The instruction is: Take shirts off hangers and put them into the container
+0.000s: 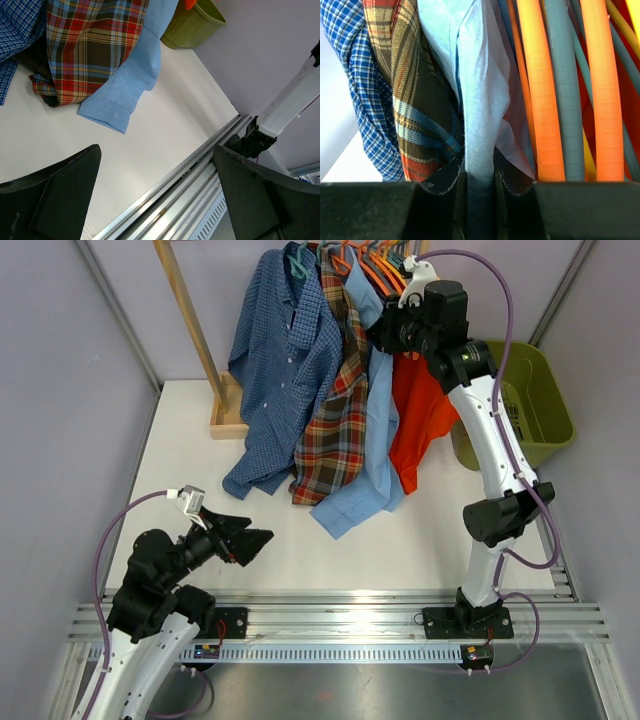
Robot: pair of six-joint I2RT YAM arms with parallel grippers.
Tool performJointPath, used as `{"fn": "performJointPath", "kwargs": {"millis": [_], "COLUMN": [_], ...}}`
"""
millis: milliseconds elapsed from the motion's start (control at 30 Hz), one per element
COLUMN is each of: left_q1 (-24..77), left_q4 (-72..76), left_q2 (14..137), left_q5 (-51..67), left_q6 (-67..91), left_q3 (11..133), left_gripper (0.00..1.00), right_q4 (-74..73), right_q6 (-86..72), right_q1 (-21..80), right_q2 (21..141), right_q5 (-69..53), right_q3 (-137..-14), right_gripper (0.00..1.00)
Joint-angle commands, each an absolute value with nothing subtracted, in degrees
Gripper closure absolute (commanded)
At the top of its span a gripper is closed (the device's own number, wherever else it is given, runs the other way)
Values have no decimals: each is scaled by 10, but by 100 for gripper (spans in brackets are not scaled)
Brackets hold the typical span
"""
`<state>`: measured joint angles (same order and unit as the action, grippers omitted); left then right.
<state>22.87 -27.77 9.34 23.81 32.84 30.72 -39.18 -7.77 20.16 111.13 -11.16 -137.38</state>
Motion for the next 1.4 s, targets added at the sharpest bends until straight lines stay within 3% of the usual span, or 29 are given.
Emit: {"fn": "performJointPath", "kwargs": {"millis": [0, 100, 267, 667, 800, 933, 1167, 1367], "left_q1": [230, 230, 230, 230, 230, 230, 230, 230], "left_q4": [-266, -268, -271, -304, -314, -316, -297, -280], "left_q2": [93, 97, 100, 80, 74, 67, 83, 96], "left_q5": [242, 240, 238, 223, 221, 215, 224, 234], "left_q6": [318, 317, 316, 306, 304, 306, 311, 318], "left_q3": [325, 328, 336, 350, 355, 353, 350, 351], "left_gripper": [1, 1, 1, 1, 1, 1, 1, 1], "right_q4": [-272, -212, -270, -243, -297, -273, -76, 50], "right_q6": [-85, -96, -146, -207, -152, -118, -66, -31], "right_q1": [196, 197, 197, 257, 287, 303, 316, 316], "right_q2": [1050, 1012, 1072, 1145, 1147, 1081, 945, 899], "right_q5": [-131, -161, -297, -439, -349, -182, 79, 148], "right_q3": [-1323, -1289, -1393, -1383, -1409, -1348, -1164, -1096], "right_gripper": [100, 100, 100, 100, 100, 100, 100, 100]}}
